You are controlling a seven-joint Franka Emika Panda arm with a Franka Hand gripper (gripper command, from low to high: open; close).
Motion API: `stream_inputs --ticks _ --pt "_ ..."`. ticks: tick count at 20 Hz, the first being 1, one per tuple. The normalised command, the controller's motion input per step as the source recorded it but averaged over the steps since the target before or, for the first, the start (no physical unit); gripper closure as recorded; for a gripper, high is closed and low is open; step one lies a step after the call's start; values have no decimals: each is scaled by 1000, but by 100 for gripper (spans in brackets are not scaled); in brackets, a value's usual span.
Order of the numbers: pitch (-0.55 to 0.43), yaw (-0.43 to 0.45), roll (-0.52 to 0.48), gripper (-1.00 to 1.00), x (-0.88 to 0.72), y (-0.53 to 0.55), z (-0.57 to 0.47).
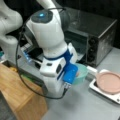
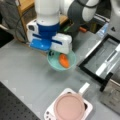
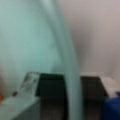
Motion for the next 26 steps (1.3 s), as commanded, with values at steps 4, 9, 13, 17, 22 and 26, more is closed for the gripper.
stream_inputs --ticks 4,9,13,17,22,26 --pt "249 -49 -51 100 771 -274 74" --pt "264 -64 -25 100 735 -240 106" --pt "267 -75 -85 100 561 -214 140" --pt "248 -29 -131 100 427 -215 67" --pt "228 14 -136 100 336 -114 22" --pt "182 20 -130 100 279 -43 -112"
